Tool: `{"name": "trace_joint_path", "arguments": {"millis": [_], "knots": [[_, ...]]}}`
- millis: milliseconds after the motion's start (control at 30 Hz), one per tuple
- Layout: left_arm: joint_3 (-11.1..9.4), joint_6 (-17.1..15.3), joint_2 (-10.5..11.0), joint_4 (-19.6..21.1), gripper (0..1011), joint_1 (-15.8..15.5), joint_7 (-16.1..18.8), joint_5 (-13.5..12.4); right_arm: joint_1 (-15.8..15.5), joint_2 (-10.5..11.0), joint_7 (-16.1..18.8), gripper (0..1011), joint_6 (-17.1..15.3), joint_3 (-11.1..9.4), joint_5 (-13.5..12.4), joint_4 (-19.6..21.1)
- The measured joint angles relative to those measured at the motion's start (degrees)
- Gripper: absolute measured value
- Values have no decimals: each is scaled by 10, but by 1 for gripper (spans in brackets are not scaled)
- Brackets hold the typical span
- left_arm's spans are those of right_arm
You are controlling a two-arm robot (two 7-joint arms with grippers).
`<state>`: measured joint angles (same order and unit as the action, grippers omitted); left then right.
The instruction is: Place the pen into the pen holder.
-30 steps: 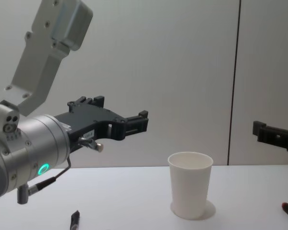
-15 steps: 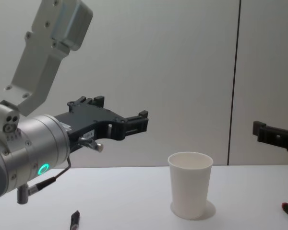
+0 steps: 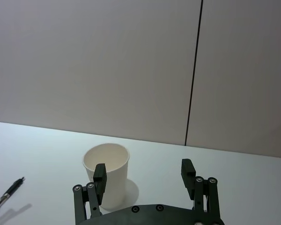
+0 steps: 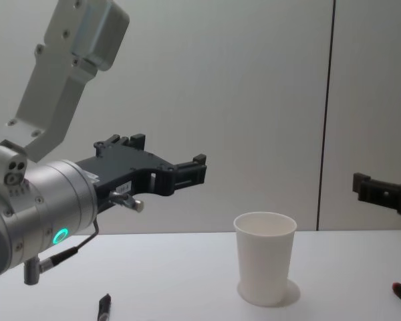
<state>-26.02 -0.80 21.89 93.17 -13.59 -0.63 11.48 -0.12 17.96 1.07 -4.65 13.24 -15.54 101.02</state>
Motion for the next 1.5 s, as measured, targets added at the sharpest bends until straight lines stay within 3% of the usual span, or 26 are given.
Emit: {"name": "trace_joint_path", "arguments": {"millis": [567,1000,1167,1500], "knots": [[0,0,0,0,1000,0,0,0,34,-25,-55,1002,-98,0,31,-16],[0,0,0,0,1000,0,0,0,70,-36,-58,1002,-188,-9,45,-39],[0,0,0,0,1000,0,0,0,93,-41,-56,1002,-233,-14,46,-59],[0,0,0,0,1000,0,0,0,133,-51,-56,1002,-291,-24,47,-102]]}}
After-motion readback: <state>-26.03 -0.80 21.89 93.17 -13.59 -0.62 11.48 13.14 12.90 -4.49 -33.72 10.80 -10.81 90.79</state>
